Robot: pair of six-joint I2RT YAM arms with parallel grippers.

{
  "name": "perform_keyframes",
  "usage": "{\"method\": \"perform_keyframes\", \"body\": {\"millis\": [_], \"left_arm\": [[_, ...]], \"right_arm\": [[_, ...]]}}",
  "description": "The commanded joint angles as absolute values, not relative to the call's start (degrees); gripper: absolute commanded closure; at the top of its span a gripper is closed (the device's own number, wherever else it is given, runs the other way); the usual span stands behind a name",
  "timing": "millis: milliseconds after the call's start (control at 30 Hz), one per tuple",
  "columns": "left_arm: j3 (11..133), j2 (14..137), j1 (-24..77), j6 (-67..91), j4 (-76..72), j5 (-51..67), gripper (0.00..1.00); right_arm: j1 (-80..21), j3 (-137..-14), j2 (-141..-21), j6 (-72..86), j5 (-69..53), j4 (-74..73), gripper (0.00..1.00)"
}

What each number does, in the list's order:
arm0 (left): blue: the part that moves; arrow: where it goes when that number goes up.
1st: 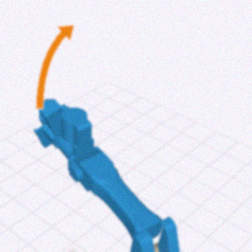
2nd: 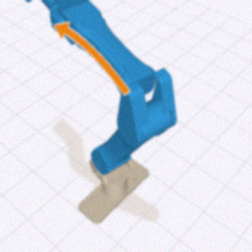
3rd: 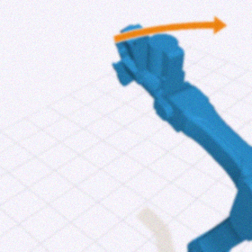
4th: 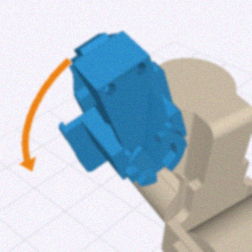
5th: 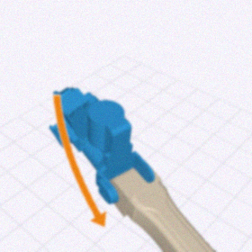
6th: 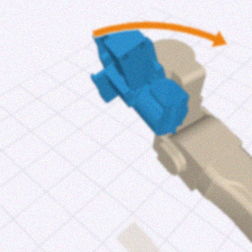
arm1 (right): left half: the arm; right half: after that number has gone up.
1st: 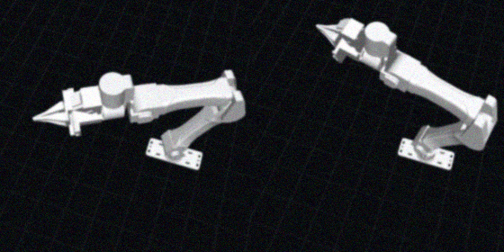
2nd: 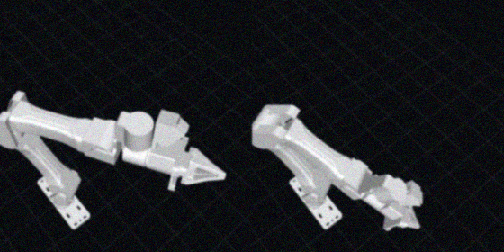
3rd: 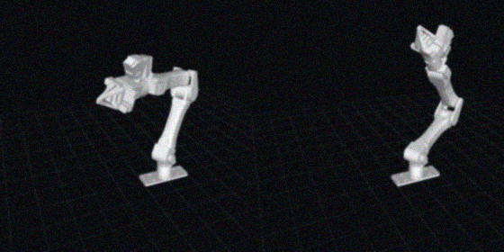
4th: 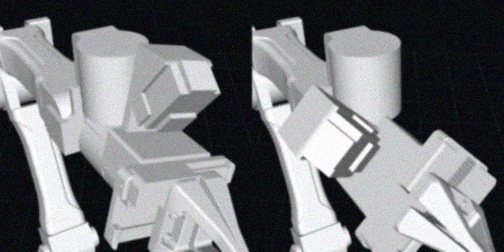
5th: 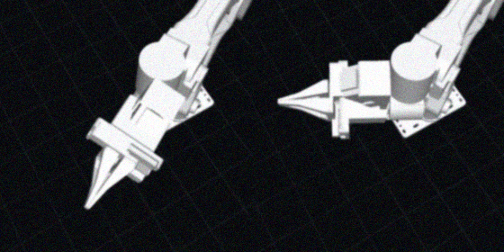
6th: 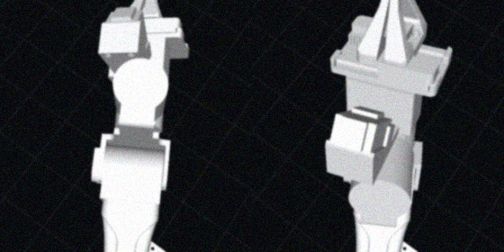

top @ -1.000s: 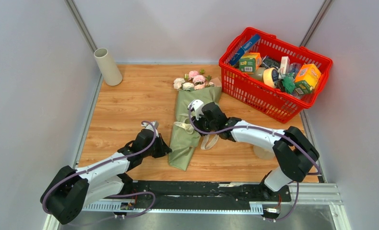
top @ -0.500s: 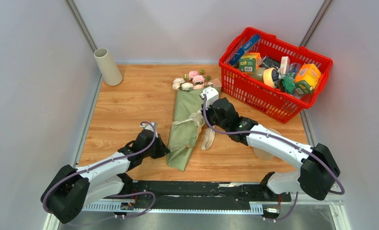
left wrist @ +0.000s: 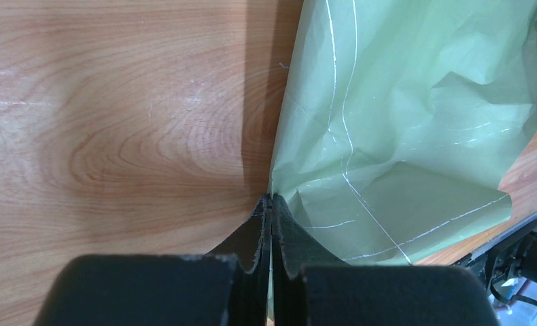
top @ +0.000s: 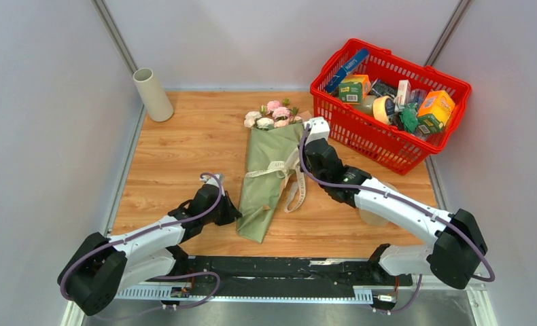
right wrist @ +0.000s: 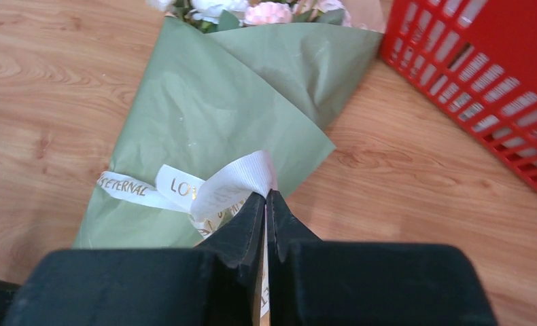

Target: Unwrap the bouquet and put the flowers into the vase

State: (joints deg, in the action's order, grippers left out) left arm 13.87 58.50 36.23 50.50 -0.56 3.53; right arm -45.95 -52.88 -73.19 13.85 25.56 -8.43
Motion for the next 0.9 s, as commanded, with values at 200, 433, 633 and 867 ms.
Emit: {"method": "perform_keyframes", "body": {"millis": [200,433,633,867], "left_arm": [[15.0,58.7,37.3,50.8,0.4,3.7,1.00],[14.7,58.8,37.8,51.4,-1.8,4.0,1.00],[14.6,58.6,38.0,51.6,-1.8,3.8,1.00],[14.5,59.3,38.1,51.8,-2.6,3.8,1.00]], "right_arm": [[-46.1,-55.5,-70.7,21.0,25.3,-12.0,0.52],[-46.2,-63.8,-78.7,4.8,-3.8,-11.3,0.41],[-46.3,-69.2,-87.8,0.4,-13.3,-11.8,0.44],[-47.0,-69.0,-95.3,-1.8,-18.9,-12.0,0.42]]}}
